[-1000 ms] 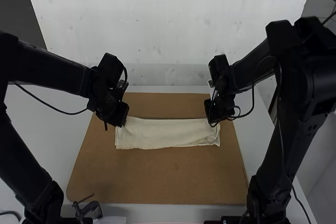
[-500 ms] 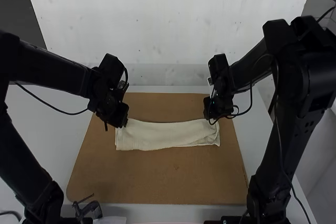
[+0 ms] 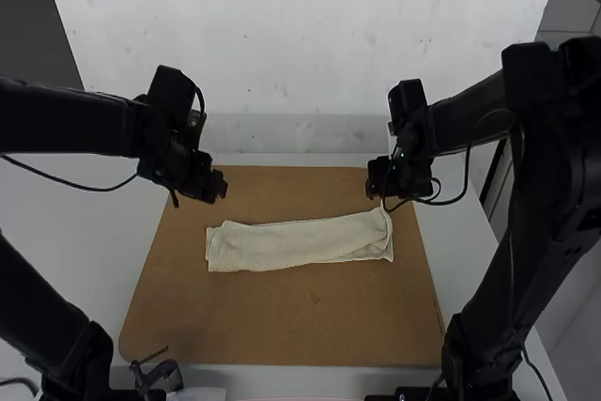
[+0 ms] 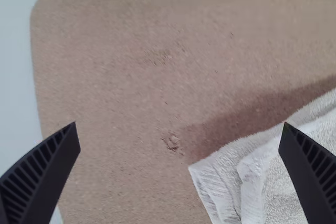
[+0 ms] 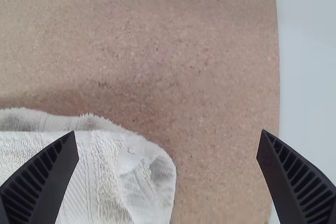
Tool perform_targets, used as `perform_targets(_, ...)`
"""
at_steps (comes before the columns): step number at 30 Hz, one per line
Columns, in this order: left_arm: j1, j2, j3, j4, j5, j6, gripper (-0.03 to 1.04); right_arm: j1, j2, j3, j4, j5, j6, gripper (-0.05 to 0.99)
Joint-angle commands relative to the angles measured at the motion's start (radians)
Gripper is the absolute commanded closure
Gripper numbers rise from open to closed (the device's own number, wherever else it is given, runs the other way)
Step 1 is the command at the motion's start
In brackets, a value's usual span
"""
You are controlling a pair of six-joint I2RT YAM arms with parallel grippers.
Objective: Fold the towel.
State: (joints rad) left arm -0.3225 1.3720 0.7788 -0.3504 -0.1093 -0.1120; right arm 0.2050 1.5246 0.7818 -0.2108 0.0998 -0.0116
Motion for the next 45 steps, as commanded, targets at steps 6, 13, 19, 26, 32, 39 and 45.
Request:
perform_targets(6,0.089,-0.073,0.023,0.008,0.051,0.012,0.04,-0.067,0.048,0.056,-0.153,-0.209,0.065,0.08)
perform_targets(13,0.108,-0.076,0.011,0.008,0.063,0.011,0.04,-0.064,0.157,0.051,-0.153,-0.222,0.070,0.08)
perform_targets(19,0.119,-0.076,-0.010,0.018,0.083,0.009,0.04,-0.046,0.253,0.063,-0.139,-0.203,0.093,0.19)
perform_targets(26,0.134,-0.076,-0.030,0.037,0.085,0.011,0.04,-0.038,0.290,0.063,-0.111,-0.157,0.104,0.88)
perform_targets(32,0.134,-0.067,-0.041,0.048,0.089,0.009,0.04,-0.065,0.282,0.066,-0.113,-0.157,0.101,0.91)
perform_targets(39,0.134,-0.068,-0.055,0.074,0.089,0.011,0.04,-0.191,0.226,0.071,-0.157,-0.158,0.024,0.91)
perform_targets(45,0.138,-0.063,-0.056,0.090,0.091,0.011,0.04,-0.338,0.187,0.091,-0.185,-0.158,-0.070,0.91)
